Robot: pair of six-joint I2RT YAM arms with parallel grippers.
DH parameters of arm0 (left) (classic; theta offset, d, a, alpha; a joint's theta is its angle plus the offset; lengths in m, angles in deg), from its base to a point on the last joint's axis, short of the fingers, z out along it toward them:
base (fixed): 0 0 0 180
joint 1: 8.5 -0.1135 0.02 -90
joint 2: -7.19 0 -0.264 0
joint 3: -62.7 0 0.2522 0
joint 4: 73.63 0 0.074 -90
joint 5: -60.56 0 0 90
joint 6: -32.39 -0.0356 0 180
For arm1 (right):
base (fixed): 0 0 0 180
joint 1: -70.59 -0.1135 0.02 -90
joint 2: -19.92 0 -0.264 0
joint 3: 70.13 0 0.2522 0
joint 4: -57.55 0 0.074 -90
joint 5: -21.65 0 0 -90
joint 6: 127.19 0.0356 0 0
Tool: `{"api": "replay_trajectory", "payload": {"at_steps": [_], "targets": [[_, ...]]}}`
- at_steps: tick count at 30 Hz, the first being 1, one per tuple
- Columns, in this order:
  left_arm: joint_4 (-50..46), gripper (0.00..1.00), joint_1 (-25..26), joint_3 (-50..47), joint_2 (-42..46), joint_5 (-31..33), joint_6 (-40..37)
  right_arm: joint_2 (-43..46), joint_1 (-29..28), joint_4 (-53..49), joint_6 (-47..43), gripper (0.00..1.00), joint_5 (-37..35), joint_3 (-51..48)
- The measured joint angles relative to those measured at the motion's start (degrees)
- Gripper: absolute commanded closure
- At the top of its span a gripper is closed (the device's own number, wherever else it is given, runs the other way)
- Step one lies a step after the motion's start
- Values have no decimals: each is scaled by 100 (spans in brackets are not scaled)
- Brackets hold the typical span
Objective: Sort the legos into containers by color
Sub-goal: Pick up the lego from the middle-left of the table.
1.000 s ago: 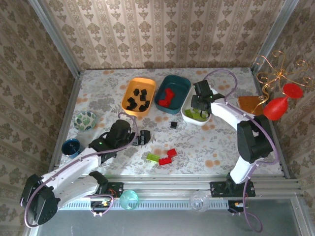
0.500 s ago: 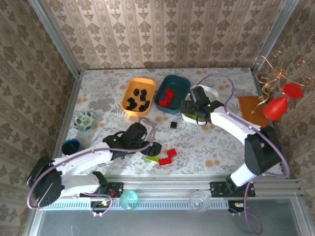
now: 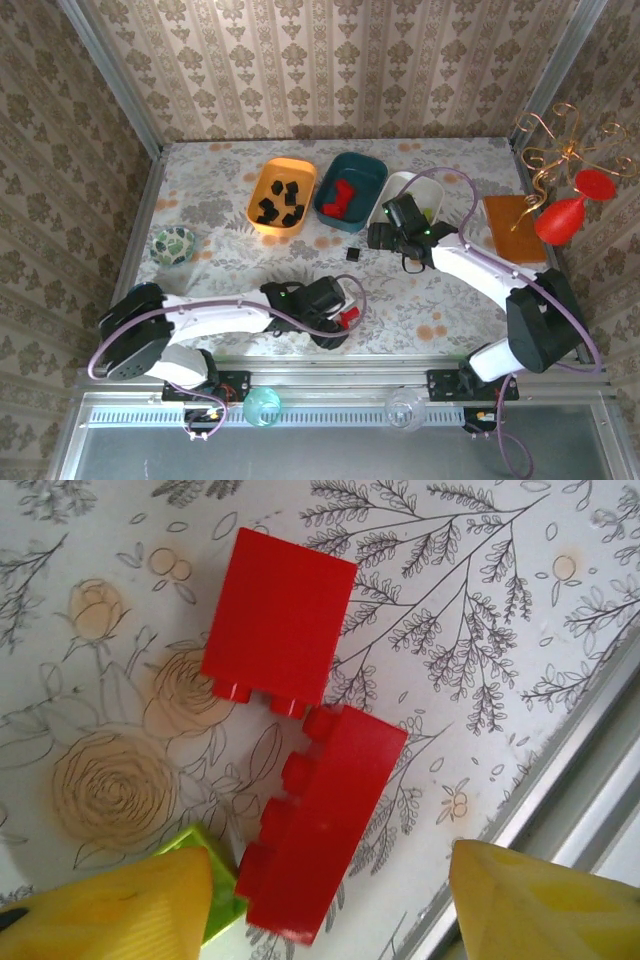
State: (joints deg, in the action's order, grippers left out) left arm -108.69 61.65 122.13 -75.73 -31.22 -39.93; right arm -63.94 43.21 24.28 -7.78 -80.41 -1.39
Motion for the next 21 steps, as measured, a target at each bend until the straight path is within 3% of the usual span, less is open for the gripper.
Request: {"api": "replay_trajectory", "payload": {"at_steps": [9,15,21], "targets": [[26,55,125,330,-758,238,-278,247,33,-2,-2,13,0,0],[24,68,157,339,-822,404,-350,262,76,-2,-2,13,0,0],[0,72,151,339,-638,546,-361,262,87,-2,-2,13,0,0]]}}
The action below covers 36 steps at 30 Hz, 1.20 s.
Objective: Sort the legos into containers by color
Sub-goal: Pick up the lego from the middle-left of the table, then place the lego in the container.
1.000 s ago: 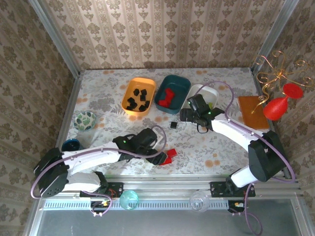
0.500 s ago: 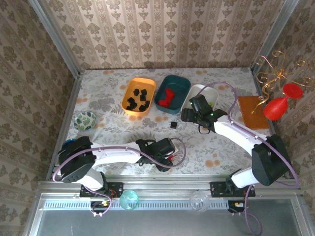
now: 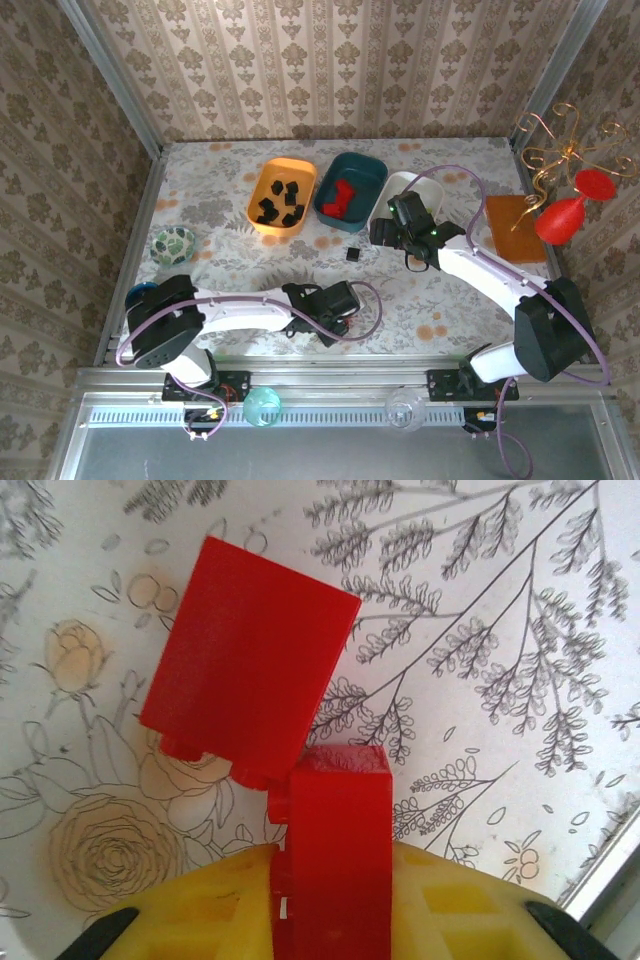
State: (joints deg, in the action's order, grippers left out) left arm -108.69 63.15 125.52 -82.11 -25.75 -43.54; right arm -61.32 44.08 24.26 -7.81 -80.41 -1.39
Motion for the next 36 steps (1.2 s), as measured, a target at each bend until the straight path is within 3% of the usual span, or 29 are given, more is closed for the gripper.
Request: {"api": "replay_trajectory", "payload": {"at_steps": [5,8,11,15,20,31,33,36], "targets": [[166,72,-361,-13,981,68,2,0,0,4,4,13,0,-15],[664,72,-1078,-26,1519,83,55,0,0,11,46,13,2,-96],[1220,71,-1873,44,1508,105,133,0,0,9,79,13,2,-184],[1545,72,-2542,662,680,87,160,59,0,9,87,13,4,-254],[1777,72,-2999,1882,-632,-2,175,256,-2,20,87,13,48,-376],[1423,70,-3233,4083,-2697,-348,118,564,-101,17,87,13,90,-684],[1325,62,-3233,4336,-2959,-400,96,627,-107,17,87,13,87,-684],[1263,37,-3252,4516,-3200,-505,83,726,-114,20,87,12,90,-684]]}}
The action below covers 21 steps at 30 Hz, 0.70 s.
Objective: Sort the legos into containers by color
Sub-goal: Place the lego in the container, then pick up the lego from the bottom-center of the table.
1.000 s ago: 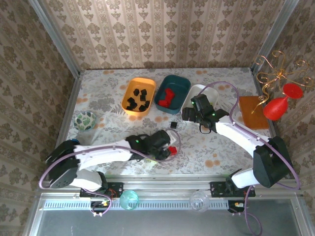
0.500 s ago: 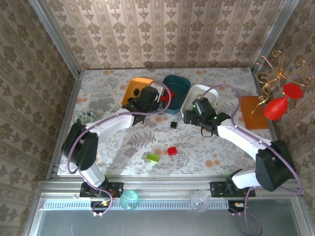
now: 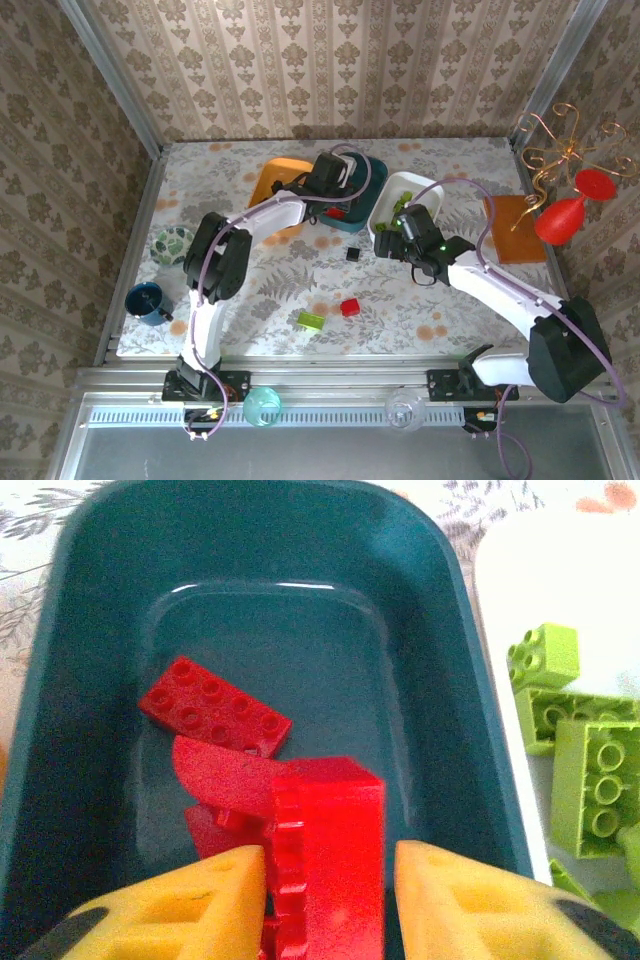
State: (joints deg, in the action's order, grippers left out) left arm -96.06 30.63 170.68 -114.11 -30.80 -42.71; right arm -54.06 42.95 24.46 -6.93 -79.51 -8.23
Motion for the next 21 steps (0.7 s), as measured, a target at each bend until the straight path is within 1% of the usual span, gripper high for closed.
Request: {"api": "replay_trajectory", "payload": {"at_steps": [1,2,7,11,13,16,17,21], "targets": [[-4,32,-11,9,-28,-35,22,20,0,-2,0,12,0,0],[-13,29,-22,13,-44,-61,42,44,0,0,0,12,0,0],[33,24,-61,87,-35,-232,103,103,-85,7,-2,11,2,-66],[190,16,-66,-105,271,-369,243,98,-273,17,-9,10,90,-105],[321,13,-66,-382,643,-435,319,79,-424,66,-35,9,157,-105],[645,6,-66,-964,1425,-511,474,-31,-774,142,-140,7,245,-105],[785,1,-66,-1207,1749,-529,527,-90,-914,153,-168,7,282,-105],[1392,0,-66,-2337,3008,-562,780,-468,-1458,236,-258,7,448,-105]]}}
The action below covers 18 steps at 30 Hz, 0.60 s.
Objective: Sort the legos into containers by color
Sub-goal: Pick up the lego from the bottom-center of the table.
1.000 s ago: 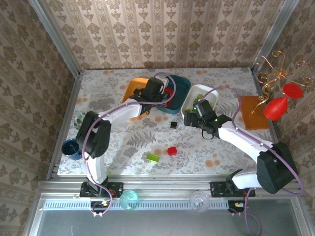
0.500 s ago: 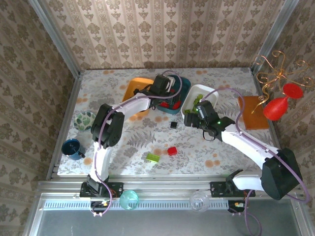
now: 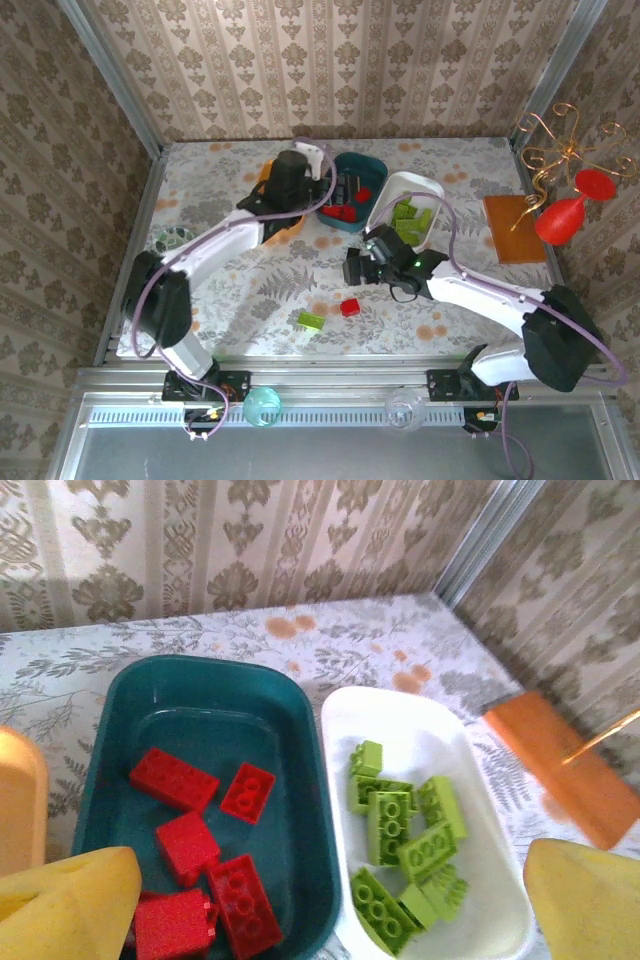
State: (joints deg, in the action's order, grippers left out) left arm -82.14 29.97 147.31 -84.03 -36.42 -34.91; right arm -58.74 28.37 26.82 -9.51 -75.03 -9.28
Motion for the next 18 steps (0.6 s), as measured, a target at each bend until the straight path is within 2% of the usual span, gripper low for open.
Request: {"api": "replay_trajectory", "payload": {"at_steps": [6,9,16,18], "targets": [[382,0,50,-1770,1506,131,393,-741,-730,24,-50,7,114,0],[289,0,177,-2496,2116,321,522,-942,-1016,17,-44,10,114,-2],[-42,0,291,-3687,3445,802,831,-1237,-1244,52,55,30,116,-79],[-170,0,291,-3939,3735,933,914,-1285,-1248,61,109,39,114,-83]]}}
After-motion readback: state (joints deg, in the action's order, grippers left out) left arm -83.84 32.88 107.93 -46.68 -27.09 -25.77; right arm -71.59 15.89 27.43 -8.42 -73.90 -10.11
